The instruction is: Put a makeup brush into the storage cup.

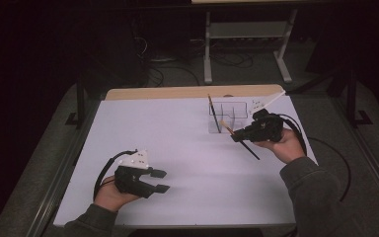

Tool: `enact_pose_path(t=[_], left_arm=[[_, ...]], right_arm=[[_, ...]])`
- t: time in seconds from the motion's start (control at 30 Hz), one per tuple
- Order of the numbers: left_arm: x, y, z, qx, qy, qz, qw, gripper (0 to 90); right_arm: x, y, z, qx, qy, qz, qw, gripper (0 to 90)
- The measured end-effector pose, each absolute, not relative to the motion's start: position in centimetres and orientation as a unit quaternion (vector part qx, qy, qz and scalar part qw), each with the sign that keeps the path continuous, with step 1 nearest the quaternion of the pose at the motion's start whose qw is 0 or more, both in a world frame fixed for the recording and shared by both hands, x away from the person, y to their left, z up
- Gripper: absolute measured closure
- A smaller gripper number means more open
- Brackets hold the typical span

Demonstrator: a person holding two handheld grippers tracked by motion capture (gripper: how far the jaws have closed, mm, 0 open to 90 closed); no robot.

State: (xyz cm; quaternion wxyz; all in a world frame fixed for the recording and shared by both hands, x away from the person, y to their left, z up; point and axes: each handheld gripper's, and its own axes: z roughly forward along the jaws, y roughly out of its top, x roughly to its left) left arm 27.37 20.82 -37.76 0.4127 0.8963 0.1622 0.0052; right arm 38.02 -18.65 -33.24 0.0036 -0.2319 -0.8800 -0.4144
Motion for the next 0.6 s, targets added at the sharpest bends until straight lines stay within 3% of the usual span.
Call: enact_pose_path(t=[0.6], left_arm=[[27.4,22.3,-38.4,0.888,0.188,0.019,0.419,42.9]], right_arm=[[41.8,-17.2,-31.1,-0.231,-0.88,-0.415,-0.029,82.8]])
